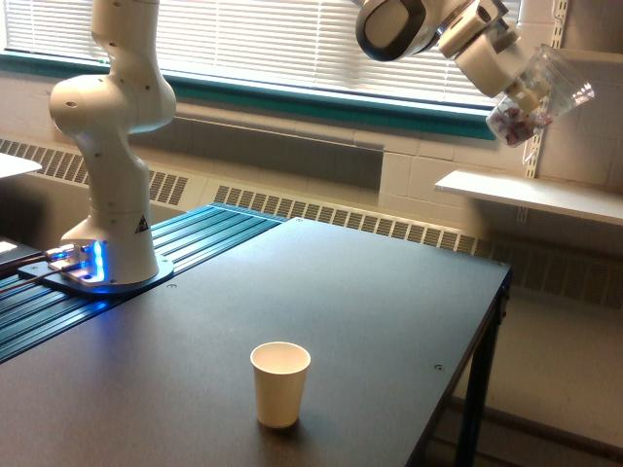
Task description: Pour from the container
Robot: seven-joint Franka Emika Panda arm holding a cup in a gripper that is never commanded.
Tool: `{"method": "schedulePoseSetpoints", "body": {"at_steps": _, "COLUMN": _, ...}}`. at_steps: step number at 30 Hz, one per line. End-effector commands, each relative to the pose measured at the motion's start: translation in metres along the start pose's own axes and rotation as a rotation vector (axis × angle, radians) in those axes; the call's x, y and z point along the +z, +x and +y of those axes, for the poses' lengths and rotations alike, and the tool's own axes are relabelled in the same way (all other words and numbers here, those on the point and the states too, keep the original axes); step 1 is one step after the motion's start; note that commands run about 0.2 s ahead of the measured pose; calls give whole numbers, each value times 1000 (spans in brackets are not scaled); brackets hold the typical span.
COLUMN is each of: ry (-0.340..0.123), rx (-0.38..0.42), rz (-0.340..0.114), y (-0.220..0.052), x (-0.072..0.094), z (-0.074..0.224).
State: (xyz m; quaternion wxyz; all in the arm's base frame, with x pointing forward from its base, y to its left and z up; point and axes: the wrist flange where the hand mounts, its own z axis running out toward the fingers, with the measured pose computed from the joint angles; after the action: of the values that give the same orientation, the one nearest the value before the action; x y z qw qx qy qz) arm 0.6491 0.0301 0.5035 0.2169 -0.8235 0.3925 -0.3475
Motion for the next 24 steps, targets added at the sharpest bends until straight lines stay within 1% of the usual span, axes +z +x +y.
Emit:
{"method": "schedulePoseSetpoints", "body": {"at_steps": 1, "ry": -21, "rx": -92, "rz": -72, "y": -31, "x": 2, "z": -15}}
{"method": "schedulePoseSetpoints", "body": {"at_steps": 2, "ry": -27, "rx": -97, "rz": -58, "y": -33, "x": 2, "z": -15}}
{"method": "schedulePoseSetpoints", "body": {"at_steps": 4, "ry": -33, "rx": -97, "rz": -50, "y": -36, "x": 1, "z": -15}}
{"method": "schedulePoseSetpoints", "body": {"at_steps": 5, "ry": -60, "rx": -109, "rz": -57, "y": -36, "x": 4, "z": -8}}
{"method": "schedulePoseSetpoints", "body": {"at_steps": 6, "ry": -86, "rx": -97, "rz": -67, "y": -36, "x": 7, "z": -2}}
{"method": "schedulePoseSetpoints", "body": {"at_steps": 7, "ry": -92, "rx": -79, "rz": -86, "y": -36, "x": 7, "z": 2}}
{"method": "schedulePoseSetpoints", "body": {"at_steps": 8, "ry": -87, "rx": -71, "rz": -93, "y": -34, "x": 6, "z": 6}}
{"method": "schedulePoseSetpoints", "body": {"at_steps": 10, "ry": -108, "rx": -53, "rz": -80, "y": -32, "x": 3, "z": 15}}
{"method": "schedulePoseSetpoints", "body": {"at_steps": 12, "ry": -123, "rx": -35, "rz": -73, "y": -34, "x": -5, "z": 22}}
{"method": "schedulePoseSetpoints", "body": {"at_steps": 13, "ry": -132, "rx": -24, "rz": -55, "y": -32, "x": -11, "z": 30}}
{"method": "schedulePoseSetpoints", "body": {"at_steps": 14, "ry": -149, "rx": -48, "rz": -39, "y": -32, "x": -14, "z": 36}}
{"method": "schedulePoseSetpoints", "body": {"at_steps": 16, "ry": -167, "rx": -67, "rz": -25, "y": -33, "x": -25, "z": 43}}
{"method": "schedulePoseSetpoints", "body": {"at_steps": 17, "ry": -176, "rx": -39, "rz": -28, "y": -33, "x": -29, "z": 50}}
{"method": "schedulePoseSetpoints", "body": {"at_steps": 18, "ry": -193, "rx": -36, "rz": -32, "y": -35, "x": -31, "z": 57}}
{"method": "schedulePoseSetpoints", "body": {"at_steps": 19, "ry": -214, "rx": -42, "rz": -34, "y": -38, "x": -34, "z": 63}}
{"method": "schedulePoseSetpoints", "body": {"at_steps": 21, "ry": -254, "rx": -82, "rz": -27, "y": -43, "x": -39, "z": 78}}
{"method": "schedulePoseSetpoints", "body": {"at_steps": 22, "ry": -263, "rx": -64, "rz": -32, "y": -45, "x": -40, "z": 83}}
{"method": "schedulePoseSetpoints", "body": {"at_steps": 23, "ry": -274, "rx": -21, "rz": -42, "y": -46, "x": -41, "z": 92}}
{"method": "schedulePoseSetpoints", "body": {"at_steps": 24, "ry": -297, "rx": 0, "rz": -47, "y": -45, "x": -42, "z": 103}}
